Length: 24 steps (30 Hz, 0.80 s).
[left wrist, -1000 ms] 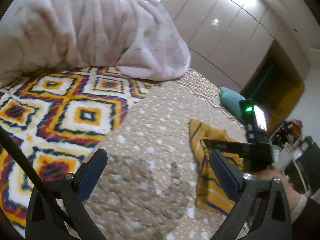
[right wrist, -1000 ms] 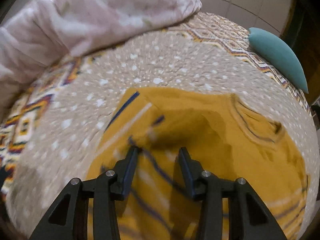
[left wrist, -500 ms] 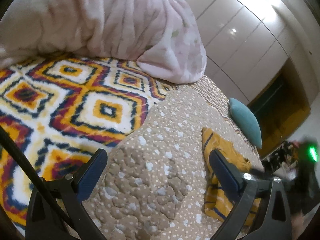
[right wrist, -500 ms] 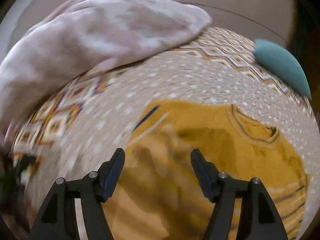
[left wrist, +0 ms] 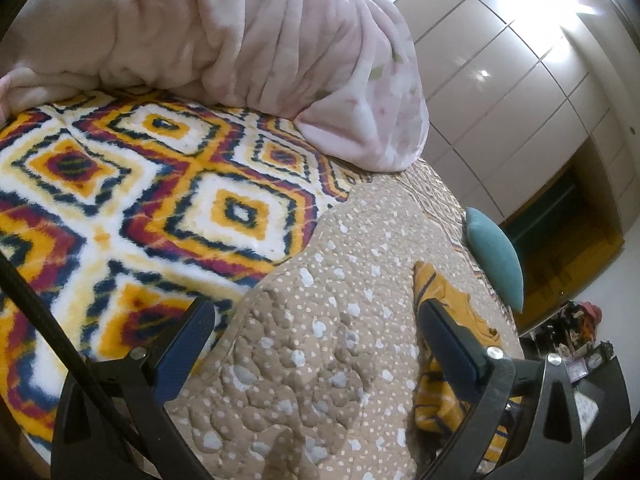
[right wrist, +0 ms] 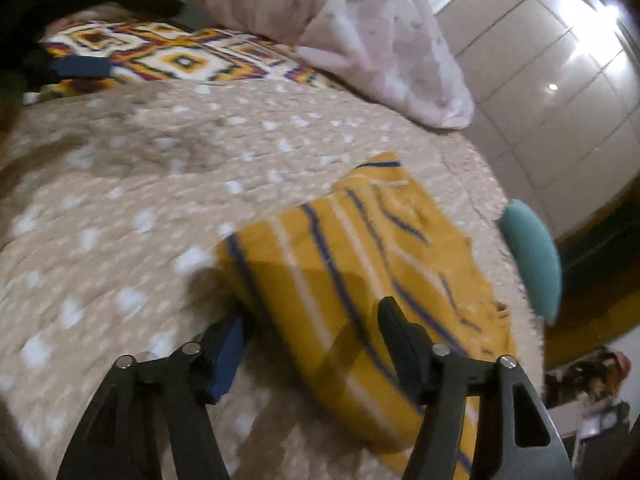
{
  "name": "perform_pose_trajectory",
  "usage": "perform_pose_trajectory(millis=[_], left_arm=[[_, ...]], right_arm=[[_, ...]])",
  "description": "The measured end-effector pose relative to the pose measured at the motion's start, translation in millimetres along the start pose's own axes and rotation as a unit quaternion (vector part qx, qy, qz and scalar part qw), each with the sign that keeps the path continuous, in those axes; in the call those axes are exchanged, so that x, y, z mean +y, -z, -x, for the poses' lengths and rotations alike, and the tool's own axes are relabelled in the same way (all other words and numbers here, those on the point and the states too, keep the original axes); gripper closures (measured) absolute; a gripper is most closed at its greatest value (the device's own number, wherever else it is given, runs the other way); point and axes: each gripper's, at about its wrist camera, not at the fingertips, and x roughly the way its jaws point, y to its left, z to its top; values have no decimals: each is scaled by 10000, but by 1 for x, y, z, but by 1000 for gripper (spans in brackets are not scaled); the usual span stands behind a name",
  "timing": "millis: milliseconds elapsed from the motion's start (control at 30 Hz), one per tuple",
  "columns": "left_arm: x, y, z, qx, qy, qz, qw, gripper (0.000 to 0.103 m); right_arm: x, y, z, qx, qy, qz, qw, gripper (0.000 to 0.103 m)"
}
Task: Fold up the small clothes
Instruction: 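Grasp the folded sweater edge with the right gripper and fold it over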
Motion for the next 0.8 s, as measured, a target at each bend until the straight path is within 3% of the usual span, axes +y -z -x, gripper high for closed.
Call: perform_pose_trajectory(millis=[133,200,267,400,467,567,700,800], left_arm=[[1,-2,0,-14,13,15,10000,2],[0,-2,1,-19,16,7,10000,2],[-2,-2,1,-26,23,-18,10000,2],[-16,0,4,-67,122,-168,9998,2],[-25,3,6,-90,154,-307,9994,2],[-41,10,4,-51,206,-545,9983,2],[-58,22,-2,112,276,-781,9965,2],[-67,29,-5,184,324,-935,9949,2]], right_arm=[[0,-18,-19,57,153,-187,9997,49],[2,-22,-23,105,124,-302,9994,70],[1,-24,-20,130,87,-404,9991,81],[-47,-22,-3,14,-468,-1345,9898,89],[-95,-15,12,-148,-640,-2140,9746,89],[-180,22,35,-423,-767,-3462,9341,90],[-275,118,55,-497,-335,-4919,8686,91],[-308,203,46,-13,35,-5704,8213,91]])
